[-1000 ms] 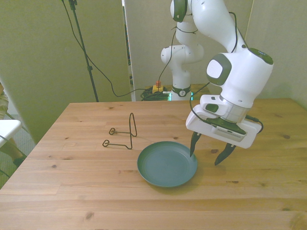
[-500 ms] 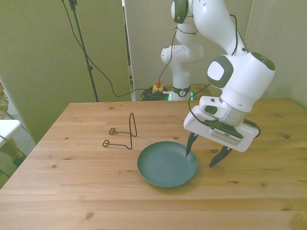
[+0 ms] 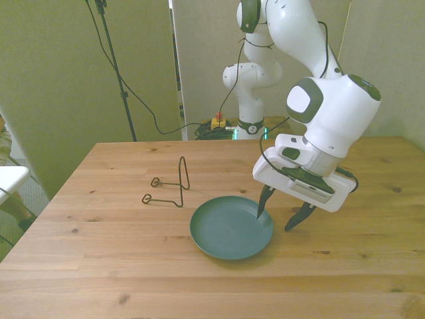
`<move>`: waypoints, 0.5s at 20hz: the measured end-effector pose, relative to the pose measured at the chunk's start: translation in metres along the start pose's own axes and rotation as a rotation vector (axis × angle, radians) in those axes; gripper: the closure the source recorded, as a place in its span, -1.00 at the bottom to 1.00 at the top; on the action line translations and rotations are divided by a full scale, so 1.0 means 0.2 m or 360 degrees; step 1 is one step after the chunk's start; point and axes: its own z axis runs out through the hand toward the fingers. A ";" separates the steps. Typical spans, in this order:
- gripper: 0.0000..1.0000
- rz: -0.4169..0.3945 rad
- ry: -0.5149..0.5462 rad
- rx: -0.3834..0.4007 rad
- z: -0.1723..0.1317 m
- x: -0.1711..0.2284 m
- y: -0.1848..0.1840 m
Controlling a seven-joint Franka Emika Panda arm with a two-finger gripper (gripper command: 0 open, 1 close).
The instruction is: Load the plate
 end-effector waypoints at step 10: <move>1.00 -0.0017 -0.0002 -0.0003 0.01 -0.01 0.00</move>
